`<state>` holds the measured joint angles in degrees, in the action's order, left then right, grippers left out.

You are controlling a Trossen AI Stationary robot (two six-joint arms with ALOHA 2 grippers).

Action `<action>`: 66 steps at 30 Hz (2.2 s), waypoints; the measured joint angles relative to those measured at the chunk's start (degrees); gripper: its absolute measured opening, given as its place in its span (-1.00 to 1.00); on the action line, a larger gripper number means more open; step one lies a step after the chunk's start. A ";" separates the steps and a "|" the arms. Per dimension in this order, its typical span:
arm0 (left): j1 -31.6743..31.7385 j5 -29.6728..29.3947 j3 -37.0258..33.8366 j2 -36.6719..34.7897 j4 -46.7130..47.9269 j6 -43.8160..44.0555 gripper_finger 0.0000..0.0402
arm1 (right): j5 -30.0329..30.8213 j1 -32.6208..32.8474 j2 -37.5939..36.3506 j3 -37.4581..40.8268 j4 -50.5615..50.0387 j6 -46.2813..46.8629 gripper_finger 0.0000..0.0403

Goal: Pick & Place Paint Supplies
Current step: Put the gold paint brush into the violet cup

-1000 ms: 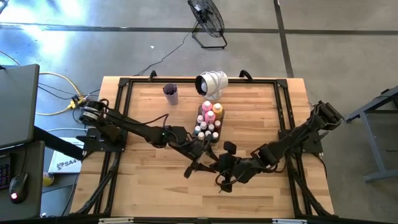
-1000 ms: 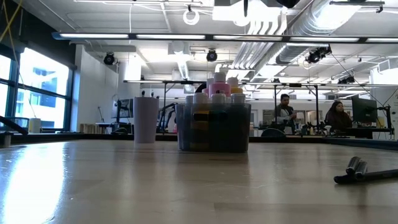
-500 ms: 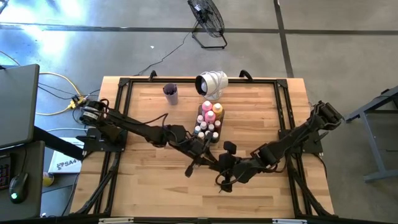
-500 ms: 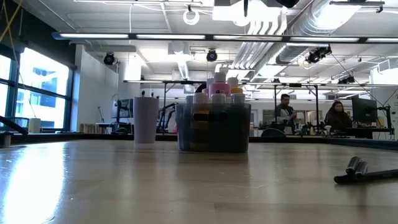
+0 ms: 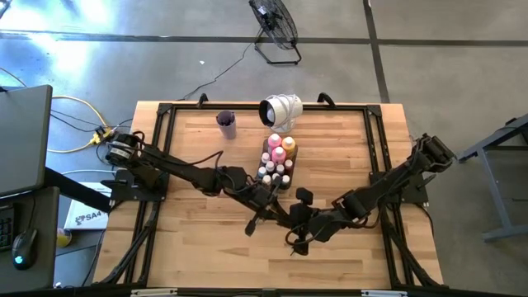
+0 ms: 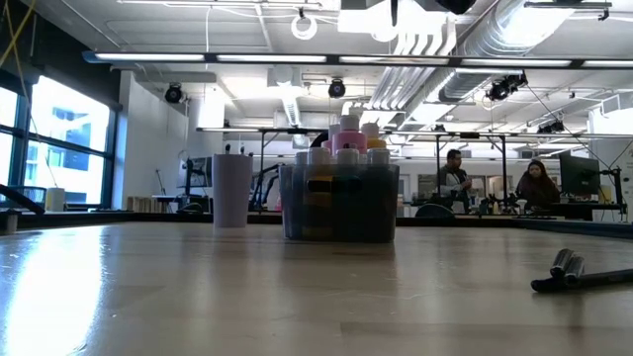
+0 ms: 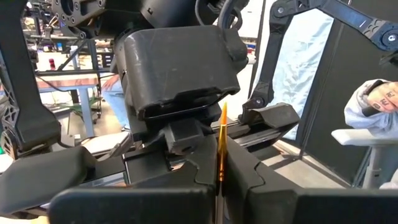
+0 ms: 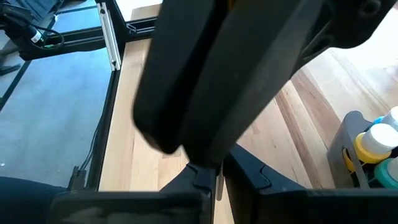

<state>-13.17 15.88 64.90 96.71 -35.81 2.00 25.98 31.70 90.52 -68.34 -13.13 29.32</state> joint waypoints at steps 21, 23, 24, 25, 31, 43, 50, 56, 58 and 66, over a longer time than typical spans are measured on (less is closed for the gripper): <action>0.81 1.08 0.02 -0.11 1.54 -0.05 -0.99 | -2.99 -0.05 -0.44 0.00 -0.01 0.32 -0.90; 1.41 2.31 0.02 -0.11 1.75 -0.01 -1.00 | -4.73 -0.09 -0.63 0.00 -0.28 0.06 -0.90; 1.48 3.07 0.02 -0.11 1.80 0.05 -1.00 | -5.03 -0.11 -0.63 0.00 -0.23 0.02 -0.89; 1.51 3.33 0.02 -0.11 1.88 0.20 -1.00 | -5.30 -0.27 -0.63 0.00 -0.23 -0.03 -0.89; 1.99 3.82 0.02 -0.11 3.07 -0.22 -1.00 | -7.13 -1.49 -0.63 0.00 -0.50 -1.07 -0.73; 5.94 2.04 -0.09 -7.02 15.24 -2.79 -1.00 | -9.47 -3.72 -3.82 -0.07 -3.81 -0.67 -0.24; 7.89 -5.37 -0.08 -15.66 27.14 -8.86 -1.00 | -5.86 -3.58 -9.73 -0.09 -10.43 -1.09 -0.24; 8.22 -18.17 0.03 -20.95 34.87 -11.76 -0.99 | -5.34 -3.04 -12.70 -0.03 -14.02 -2.80 -0.24; 8.21 -21.32 -0.10 -21.76 37.30 -11.84 -0.99 | -4.90 -3.09 -13.00 -0.05 -13.22 -3.90 -0.24; 8.09 -33.89 -0.10 -26.99 46.96 -13.39 -0.99 | -6.02 -2.67 -13.27 -0.02 -17.96 -2.12 -0.24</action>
<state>-5.08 -18.01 64.80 69.71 11.14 -11.39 19.97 29.03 77.25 -68.36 -31.08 27.20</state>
